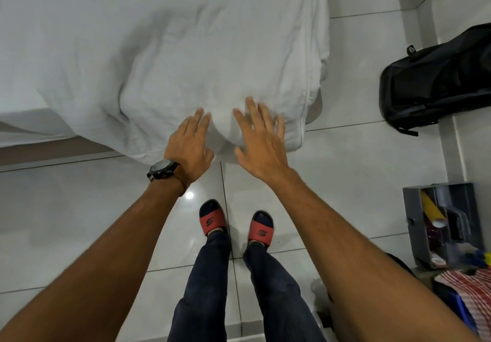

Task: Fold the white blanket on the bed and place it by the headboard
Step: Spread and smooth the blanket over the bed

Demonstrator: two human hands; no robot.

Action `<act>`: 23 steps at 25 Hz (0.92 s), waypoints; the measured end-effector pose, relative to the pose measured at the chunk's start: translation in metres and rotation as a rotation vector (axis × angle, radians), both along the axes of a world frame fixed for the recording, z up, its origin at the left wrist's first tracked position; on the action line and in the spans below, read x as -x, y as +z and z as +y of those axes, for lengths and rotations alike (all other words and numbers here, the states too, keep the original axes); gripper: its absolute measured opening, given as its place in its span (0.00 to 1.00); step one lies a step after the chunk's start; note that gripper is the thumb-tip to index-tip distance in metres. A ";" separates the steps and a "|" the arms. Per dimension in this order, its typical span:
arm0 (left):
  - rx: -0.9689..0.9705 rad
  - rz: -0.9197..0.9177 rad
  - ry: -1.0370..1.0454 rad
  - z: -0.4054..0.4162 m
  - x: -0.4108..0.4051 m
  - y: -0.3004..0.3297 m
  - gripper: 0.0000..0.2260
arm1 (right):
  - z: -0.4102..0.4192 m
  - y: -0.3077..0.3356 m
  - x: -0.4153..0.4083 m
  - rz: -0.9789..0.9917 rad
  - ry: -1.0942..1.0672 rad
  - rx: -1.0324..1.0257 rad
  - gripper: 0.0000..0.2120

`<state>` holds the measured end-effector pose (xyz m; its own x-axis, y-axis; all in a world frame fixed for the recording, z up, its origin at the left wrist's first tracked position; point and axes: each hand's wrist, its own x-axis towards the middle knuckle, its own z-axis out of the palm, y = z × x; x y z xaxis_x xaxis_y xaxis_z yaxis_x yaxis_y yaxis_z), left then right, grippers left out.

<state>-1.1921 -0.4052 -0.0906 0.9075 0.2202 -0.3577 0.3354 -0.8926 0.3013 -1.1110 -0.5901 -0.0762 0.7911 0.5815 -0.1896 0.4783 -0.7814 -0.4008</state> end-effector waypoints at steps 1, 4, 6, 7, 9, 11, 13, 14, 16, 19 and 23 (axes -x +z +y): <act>0.018 -0.001 0.049 0.008 0.003 -0.002 0.35 | 0.003 0.002 -0.005 -0.014 -0.080 -0.041 0.38; 0.090 -0.094 0.229 0.033 0.014 -0.006 0.25 | -0.004 0.006 -0.029 0.043 -0.725 -0.417 0.35; 0.119 -0.137 0.248 0.044 0.020 -0.006 0.23 | -0.015 0.005 -0.053 0.243 -1.007 -0.485 0.49; 0.136 -0.159 0.220 0.047 0.020 -0.006 0.23 | -0.021 0.003 -0.064 0.347 -1.050 -0.475 0.55; 0.161 -0.191 0.136 0.046 0.014 -0.005 0.24 | -0.032 -0.004 -0.085 0.544 -1.058 -0.541 0.55; 0.173 -0.179 0.068 0.038 0.003 -0.003 0.26 | -0.041 -0.004 -0.096 0.708 -0.994 -0.620 0.41; 0.196 -0.159 0.035 0.023 -0.012 -0.002 0.27 | -0.047 0.001 -0.100 0.924 -0.916 -0.774 0.31; 0.211 -0.163 0.043 0.016 -0.018 -0.001 0.28 | -0.050 0.003 -0.100 1.068 -0.912 -0.904 0.31; 0.246 -0.186 0.111 0.004 -0.030 0.001 0.27 | -0.057 0.000 -0.099 1.274 -0.971 -1.111 0.29; 0.276 -0.212 0.144 -0.006 -0.037 0.001 0.25 | -0.053 -0.019 -0.098 1.353 -0.962 -0.984 0.22; 0.287 -0.180 0.125 -0.009 -0.040 -0.008 0.24 | -0.020 -0.040 -0.110 0.917 -0.664 -0.476 0.26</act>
<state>-1.1517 -0.4143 -0.0989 0.9340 0.2469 -0.2583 0.3553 -0.7189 0.5975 -1.0015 -0.6099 -0.1158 0.6454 0.2802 -0.7105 -0.5658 -0.4494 -0.6913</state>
